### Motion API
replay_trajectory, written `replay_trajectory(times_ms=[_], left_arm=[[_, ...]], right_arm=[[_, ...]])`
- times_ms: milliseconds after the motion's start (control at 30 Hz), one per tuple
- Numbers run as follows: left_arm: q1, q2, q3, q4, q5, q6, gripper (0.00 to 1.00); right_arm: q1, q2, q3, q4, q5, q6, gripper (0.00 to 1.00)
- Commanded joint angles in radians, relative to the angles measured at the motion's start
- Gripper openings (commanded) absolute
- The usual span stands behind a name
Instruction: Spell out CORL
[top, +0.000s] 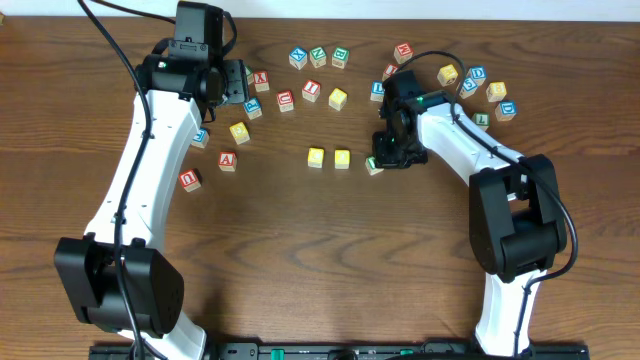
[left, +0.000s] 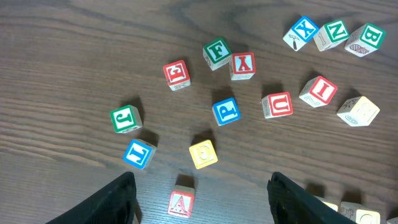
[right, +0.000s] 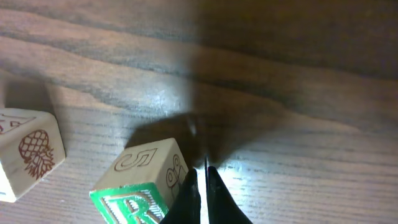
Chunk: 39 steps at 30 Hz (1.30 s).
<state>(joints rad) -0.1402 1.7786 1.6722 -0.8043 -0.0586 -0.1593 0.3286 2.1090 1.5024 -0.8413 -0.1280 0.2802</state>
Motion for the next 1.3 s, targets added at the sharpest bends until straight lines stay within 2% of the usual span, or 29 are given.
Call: replay_trajectory(times_ms=[0,667,1100,1267], left_arm=[[-0.001,0.014,0.0,-0.003,-0.002,0.005,0.67],[-0.001,0.014,0.0,-0.006,-0.002,0.005,0.67],[-0.001,0.014,0.0,-0.005,-0.002,0.006,0.67],[-0.001,0.014,0.0,-0.003,-0.002,0.005,0.67]], right_arm=[[0.014,0.012,-0.002,-0.001,-0.028,0.019,0.01],[0.052,0.011,0.003,0.013,-0.059,0.152,0.01],[0.084,-0.102,0.028,-0.175,-0.01,0.153,0.02],[0.138,-0.1,-0.008,-0.165,-0.01,0.17,0.05]])
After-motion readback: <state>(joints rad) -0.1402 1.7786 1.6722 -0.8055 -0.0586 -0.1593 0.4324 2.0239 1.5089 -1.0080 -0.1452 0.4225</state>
